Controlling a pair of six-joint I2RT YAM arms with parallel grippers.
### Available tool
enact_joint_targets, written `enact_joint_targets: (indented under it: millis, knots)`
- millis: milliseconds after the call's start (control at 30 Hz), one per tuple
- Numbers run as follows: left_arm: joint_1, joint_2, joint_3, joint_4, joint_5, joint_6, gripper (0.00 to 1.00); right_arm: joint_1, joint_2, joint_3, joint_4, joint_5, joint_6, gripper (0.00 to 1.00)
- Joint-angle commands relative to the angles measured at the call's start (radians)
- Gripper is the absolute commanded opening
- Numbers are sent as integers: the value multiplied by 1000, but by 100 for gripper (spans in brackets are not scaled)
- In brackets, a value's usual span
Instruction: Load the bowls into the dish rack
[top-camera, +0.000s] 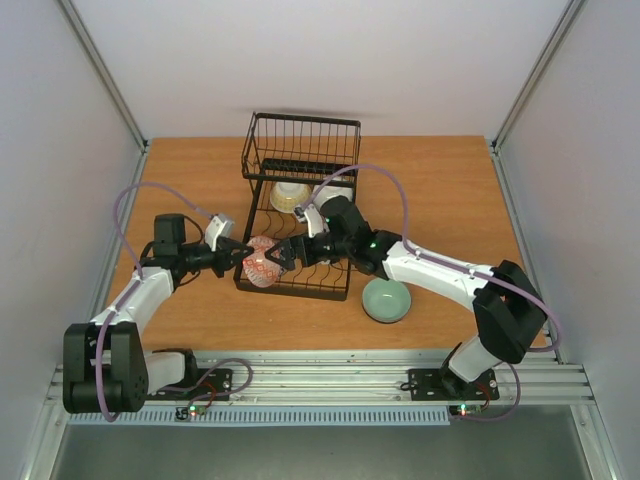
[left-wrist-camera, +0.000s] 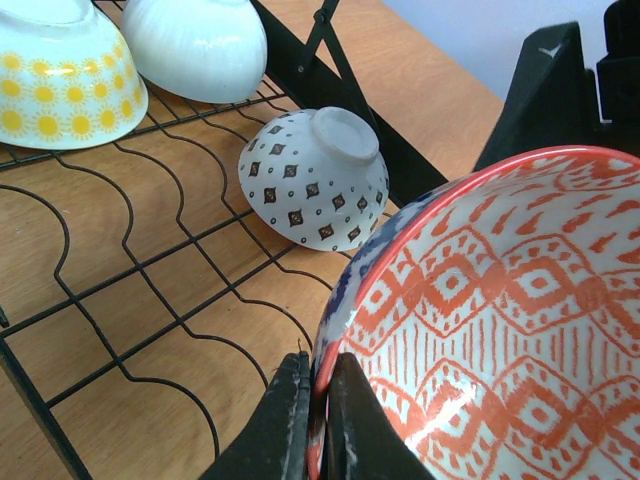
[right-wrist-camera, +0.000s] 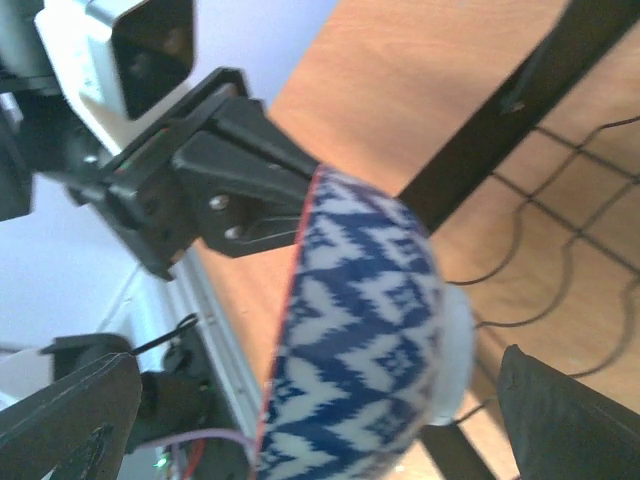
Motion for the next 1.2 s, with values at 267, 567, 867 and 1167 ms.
enact_joint_targets:
  millis: [267,567,867,1167]
  knots:
    - [5,-29,21,29,55,12,0,-4,13,-105,184,-129,114,99]
    - [5,-33,21,25,72,8,1,-4,65,-128,254,-145,134,99]
    - [5,-15,43,-31,103,43,1,-4,103,-120,331,-180,150,80]
    - [5,-6,48,-30,92,44,1,-4,96,-125,333,-185,149,14]
